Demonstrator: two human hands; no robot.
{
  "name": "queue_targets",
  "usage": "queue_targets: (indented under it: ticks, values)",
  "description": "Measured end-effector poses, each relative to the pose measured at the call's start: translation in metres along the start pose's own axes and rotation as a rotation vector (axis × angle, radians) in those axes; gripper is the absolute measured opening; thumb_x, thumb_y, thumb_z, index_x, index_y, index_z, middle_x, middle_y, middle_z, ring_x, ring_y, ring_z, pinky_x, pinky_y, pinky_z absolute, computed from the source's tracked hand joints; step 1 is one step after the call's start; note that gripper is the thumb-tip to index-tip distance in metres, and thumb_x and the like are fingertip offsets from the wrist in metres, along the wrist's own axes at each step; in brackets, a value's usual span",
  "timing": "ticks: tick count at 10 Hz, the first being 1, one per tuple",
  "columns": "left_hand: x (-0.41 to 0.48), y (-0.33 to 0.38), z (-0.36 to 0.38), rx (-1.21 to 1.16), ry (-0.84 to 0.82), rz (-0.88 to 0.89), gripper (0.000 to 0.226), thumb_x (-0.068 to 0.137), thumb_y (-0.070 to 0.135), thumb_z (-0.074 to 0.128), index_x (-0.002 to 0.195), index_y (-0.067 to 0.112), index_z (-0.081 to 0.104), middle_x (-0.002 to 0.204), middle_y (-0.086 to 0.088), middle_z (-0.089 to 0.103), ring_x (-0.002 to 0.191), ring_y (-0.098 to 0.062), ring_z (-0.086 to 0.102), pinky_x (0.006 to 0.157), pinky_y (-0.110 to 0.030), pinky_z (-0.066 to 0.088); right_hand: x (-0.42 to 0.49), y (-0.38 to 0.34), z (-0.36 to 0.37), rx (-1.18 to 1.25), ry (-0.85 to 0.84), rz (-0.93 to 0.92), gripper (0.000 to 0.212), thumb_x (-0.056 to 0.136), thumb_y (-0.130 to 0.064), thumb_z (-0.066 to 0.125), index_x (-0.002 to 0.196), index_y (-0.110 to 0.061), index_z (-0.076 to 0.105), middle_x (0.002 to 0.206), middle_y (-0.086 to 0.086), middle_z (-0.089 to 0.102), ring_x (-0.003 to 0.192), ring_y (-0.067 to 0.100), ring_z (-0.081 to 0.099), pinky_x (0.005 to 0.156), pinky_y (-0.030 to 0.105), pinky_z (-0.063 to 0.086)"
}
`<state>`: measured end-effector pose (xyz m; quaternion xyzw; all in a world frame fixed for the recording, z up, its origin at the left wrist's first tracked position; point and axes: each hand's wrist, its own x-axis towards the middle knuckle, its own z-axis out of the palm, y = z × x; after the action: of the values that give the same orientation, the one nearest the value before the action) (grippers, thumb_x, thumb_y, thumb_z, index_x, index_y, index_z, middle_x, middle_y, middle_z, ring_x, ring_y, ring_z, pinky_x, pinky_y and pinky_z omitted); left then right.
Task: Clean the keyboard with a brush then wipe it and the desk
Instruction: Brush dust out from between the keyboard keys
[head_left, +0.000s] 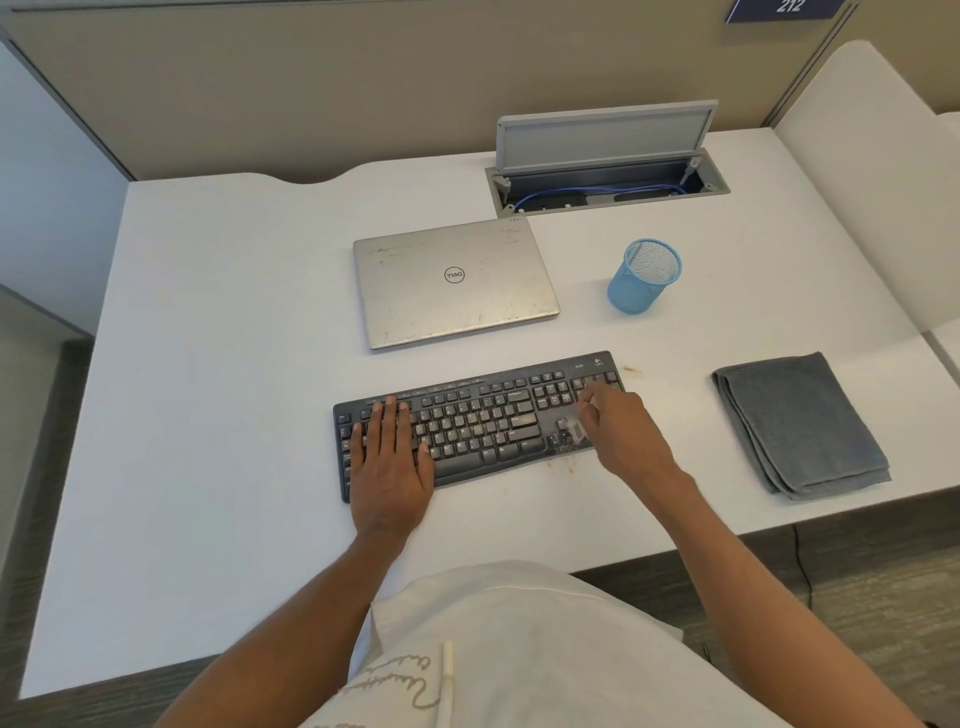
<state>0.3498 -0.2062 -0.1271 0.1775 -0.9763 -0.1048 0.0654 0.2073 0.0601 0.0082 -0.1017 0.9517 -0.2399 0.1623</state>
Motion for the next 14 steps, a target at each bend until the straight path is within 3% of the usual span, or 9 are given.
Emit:
queue_targets:
  ticks: [2, 5, 7, 10, 12, 14]
  values:
    - [0.0, 0.0, 0.0, 0.007, -0.004, 0.004, 0.065, 0.109, 0.039, 0.024, 0.164, 0.006, 0.034, 0.172, -0.013, 0.032, 0.161, -0.029, 0.025, 0.132, -0.054, 0.014, 0.011, -0.008, -0.013, 0.154, 0.1, 0.003, 0.02, 0.105, -0.014, 0.044, 0.096, -0.005, 0.06, 0.086, 0.008, 0.064, 0.077, 0.024, 0.057, 0.068, 0.037, 0.046]
    - [0.0, 0.0, -0.001, 0.002, -0.002, 0.002, 0.064, 0.109, 0.038, 0.027, 0.164, 0.005, 0.035, 0.171, -0.013, 0.033, 0.161, -0.03, 0.026, 0.132, -0.054, 0.015, 0.001, 0.006, -0.01, 0.044, -0.011, -0.011, 0.019, 0.103, -0.012, 0.045, 0.096, -0.007, 0.061, 0.085, 0.01, 0.067, 0.074, 0.031, 0.061, 0.067, 0.042, 0.05]
    - [0.0, 0.0, -0.001, 0.008, -0.008, 0.001, 0.065, 0.109, 0.039, 0.025, 0.164, 0.006, 0.035, 0.171, -0.013, 0.033, 0.16, -0.03, 0.027, 0.132, -0.055, 0.016, 0.007, 0.005, -0.021, 0.122, 0.105, -0.027, 0.016, 0.104, -0.011, 0.045, 0.099, -0.009, 0.061, 0.082, 0.004, 0.064, 0.072, 0.023, 0.056, 0.063, 0.035, 0.044]
    - [0.0, 0.0, -0.002, 0.012, -0.018, -0.002, 0.065, 0.109, 0.039, 0.025, 0.164, 0.006, 0.034, 0.172, -0.013, 0.032, 0.161, -0.03, 0.025, 0.132, -0.055, 0.016, -0.003, 0.011, -0.007, 0.059, 0.057, -0.012, 0.02, 0.106, -0.014, 0.041, 0.101, -0.009, 0.06, 0.088, 0.01, 0.068, 0.079, 0.032, 0.062, 0.072, 0.046, 0.053]
    - [0.001, 0.001, -0.002, 0.011, -0.018, -0.003, 0.066, 0.109, 0.04, 0.023, 0.164, 0.005, 0.034, 0.172, -0.013, 0.032, 0.161, -0.03, 0.025, 0.132, -0.055, 0.016, -0.002, 0.013, -0.012, -0.029, 0.033, 0.001, 0.021, 0.105, -0.018, 0.044, 0.094, -0.006, 0.057, 0.082, 0.011, 0.067, 0.075, 0.034, 0.062, 0.068, 0.046, 0.054]
    - [0.001, 0.0, -0.001, 0.012, -0.021, 0.001, 0.066, 0.109, 0.04, 0.023, 0.164, 0.006, 0.033, 0.172, -0.013, 0.032, 0.161, -0.03, 0.024, 0.132, -0.055, 0.015, 0.002, 0.002, -0.016, 0.092, 0.108, -0.045, 0.018, 0.106, -0.014, 0.045, 0.093, -0.009, 0.056, 0.085, 0.004, 0.063, 0.077, 0.026, 0.057, 0.07, 0.04, 0.047]
